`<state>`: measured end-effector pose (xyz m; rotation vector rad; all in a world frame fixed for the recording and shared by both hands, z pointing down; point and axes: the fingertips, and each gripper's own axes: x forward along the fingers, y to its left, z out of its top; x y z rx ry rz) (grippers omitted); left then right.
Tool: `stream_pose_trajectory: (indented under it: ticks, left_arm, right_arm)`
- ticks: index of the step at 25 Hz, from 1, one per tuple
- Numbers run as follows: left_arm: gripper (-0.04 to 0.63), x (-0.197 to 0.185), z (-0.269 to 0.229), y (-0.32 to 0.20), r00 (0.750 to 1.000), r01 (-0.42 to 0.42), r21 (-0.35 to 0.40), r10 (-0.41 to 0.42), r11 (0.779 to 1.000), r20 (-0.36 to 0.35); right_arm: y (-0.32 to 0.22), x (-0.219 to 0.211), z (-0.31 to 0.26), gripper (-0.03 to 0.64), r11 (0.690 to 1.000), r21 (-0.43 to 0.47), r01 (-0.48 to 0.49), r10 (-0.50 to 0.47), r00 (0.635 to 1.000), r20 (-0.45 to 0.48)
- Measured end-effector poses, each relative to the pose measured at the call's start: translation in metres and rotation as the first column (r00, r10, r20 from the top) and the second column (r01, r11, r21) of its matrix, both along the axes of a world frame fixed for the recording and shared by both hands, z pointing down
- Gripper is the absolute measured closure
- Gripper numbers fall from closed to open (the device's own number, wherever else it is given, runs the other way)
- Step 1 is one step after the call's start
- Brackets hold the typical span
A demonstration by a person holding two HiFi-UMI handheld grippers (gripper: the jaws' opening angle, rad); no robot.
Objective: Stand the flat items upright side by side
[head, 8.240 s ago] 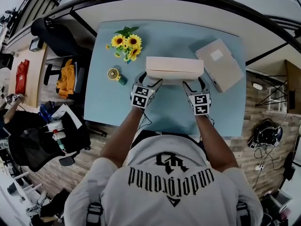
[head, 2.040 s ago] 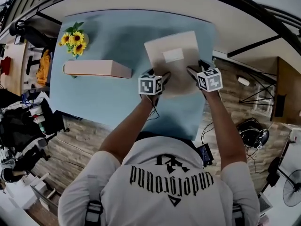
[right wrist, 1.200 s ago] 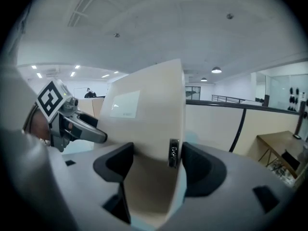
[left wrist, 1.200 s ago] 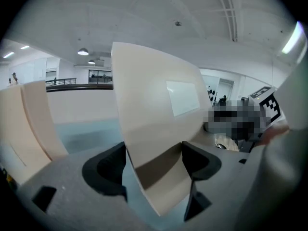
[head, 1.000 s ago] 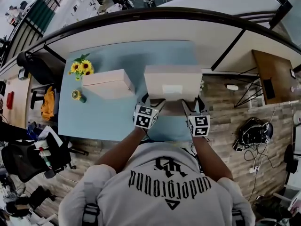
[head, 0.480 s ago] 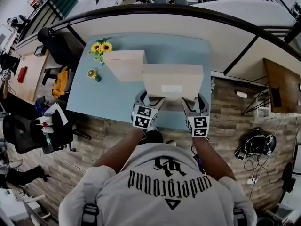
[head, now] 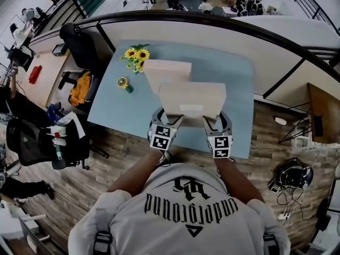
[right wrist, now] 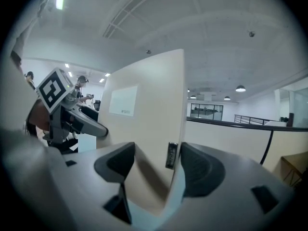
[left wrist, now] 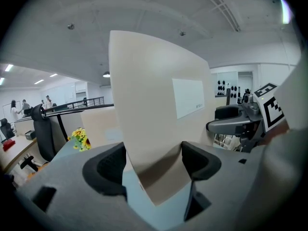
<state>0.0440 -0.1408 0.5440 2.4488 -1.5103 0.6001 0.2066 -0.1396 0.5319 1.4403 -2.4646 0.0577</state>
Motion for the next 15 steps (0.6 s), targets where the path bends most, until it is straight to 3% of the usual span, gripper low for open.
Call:
stream_pose_trajectory:
  ticks: [8, 15]
  left_arm:
    - [0.227, -0.097, 0.004, -0.028, 0.999, -0.041, 0.013, 0.041, 0.999, 0.018]
    - [0.227, -0.145, 0.019, -0.050, 0.994, -0.102, 0.035, 0.101, 0.994, 0.031]
  right_arm:
    - [-0.019, -0.096, 0.006, 0.325, 0.999, 0.009, -0.043, 0.043, 0.999, -0.019]
    - [-0.028, -0.146, 0.011, 0.330, 0.994, 0.013, -0.107, 0.107, 0.993, -0.049]
